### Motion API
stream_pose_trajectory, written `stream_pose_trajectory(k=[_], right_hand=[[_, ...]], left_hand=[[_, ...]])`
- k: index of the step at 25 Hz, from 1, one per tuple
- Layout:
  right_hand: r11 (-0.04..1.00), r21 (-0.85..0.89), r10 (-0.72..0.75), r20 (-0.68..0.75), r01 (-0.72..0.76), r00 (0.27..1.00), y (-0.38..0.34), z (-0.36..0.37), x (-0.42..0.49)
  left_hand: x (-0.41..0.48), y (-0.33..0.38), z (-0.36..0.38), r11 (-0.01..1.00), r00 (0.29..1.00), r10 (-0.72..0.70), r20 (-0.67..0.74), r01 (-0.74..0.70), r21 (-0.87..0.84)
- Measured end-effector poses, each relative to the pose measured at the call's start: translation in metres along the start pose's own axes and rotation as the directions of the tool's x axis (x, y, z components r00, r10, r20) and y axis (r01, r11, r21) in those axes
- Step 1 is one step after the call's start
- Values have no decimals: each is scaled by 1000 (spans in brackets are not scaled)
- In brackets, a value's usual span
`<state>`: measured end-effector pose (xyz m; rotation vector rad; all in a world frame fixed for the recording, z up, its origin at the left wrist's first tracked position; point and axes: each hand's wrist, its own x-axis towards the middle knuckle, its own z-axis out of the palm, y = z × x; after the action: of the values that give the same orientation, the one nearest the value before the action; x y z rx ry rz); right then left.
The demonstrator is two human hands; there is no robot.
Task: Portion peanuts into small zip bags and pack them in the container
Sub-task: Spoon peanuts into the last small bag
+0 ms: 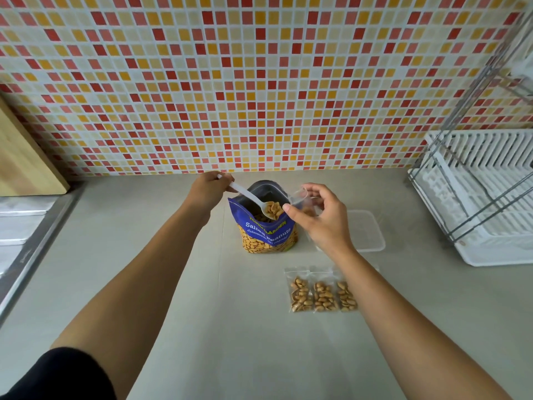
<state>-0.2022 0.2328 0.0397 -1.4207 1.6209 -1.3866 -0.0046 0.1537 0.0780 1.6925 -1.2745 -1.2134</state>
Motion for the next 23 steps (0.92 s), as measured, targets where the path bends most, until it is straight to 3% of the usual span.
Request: stream_pose_trajectory(k=[5,12,18,23], right_hand=[[991,-120,-56,26,59,998,-3,3,5],[946,-304,-99,59,112,993,-6,11,9],[936,-320,-129,69,145,989,-12,25,8],[929,-342,-130,61,143,990,-13,30,6]], left_hand=[[4,-3,-19,990,995,-99,-32,95,-108],[8,25,-44,967,993,-65,-97,39,-251],[-2,36,-36,993,997,46,-69,-53,-109],[-14,44,-25,957,960,276,-47,-270,107]])
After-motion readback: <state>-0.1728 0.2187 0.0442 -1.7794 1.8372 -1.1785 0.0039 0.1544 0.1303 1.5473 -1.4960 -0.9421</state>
